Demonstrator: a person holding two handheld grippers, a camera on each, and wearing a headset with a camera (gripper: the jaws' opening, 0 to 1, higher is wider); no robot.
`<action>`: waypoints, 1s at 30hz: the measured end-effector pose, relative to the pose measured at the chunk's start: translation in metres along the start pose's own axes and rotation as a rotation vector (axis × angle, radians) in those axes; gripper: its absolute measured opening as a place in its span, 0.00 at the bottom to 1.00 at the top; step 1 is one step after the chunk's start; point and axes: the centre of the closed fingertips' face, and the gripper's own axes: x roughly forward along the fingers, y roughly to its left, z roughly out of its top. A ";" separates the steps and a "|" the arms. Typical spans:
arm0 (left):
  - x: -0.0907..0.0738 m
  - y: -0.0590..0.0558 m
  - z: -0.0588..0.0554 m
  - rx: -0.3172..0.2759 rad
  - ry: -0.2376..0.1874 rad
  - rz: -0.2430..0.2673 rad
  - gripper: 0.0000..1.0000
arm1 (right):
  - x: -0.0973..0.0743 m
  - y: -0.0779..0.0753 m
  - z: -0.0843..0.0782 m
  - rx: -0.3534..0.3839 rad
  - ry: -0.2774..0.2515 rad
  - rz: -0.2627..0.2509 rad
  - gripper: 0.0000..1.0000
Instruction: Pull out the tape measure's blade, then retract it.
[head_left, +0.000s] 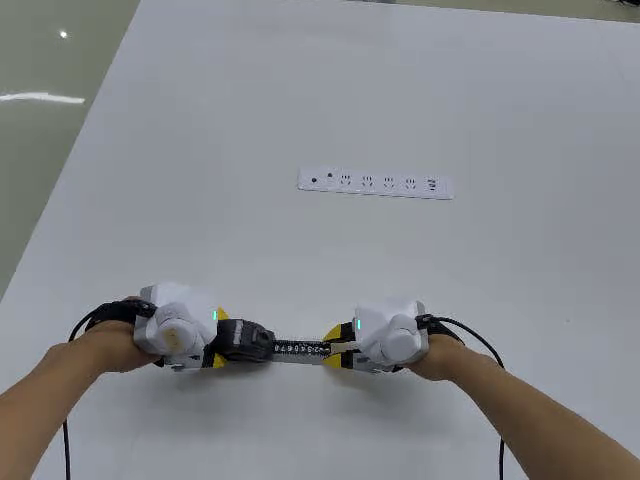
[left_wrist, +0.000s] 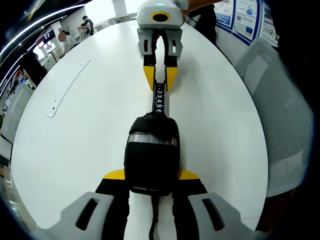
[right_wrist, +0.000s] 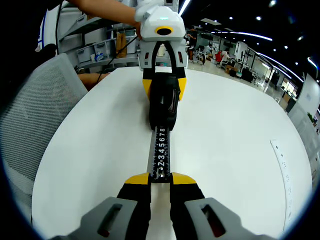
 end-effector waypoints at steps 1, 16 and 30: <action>0.000 0.000 0.000 -0.001 0.000 0.000 0.28 | 0.000 0.000 0.000 0.000 0.001 0.000 0.13; 0.001 0.000 -0.001 0.000 0.000 -0.001 0.28 | -0.005 0.001 -0.006 0.001 0.008 -0.004 0.13; 0.002 0.000 -0.002 -0.001 -0.001 0.003 0.28 | -0.008 0.000 -0.009 0.000 0.013 -0.008 0.13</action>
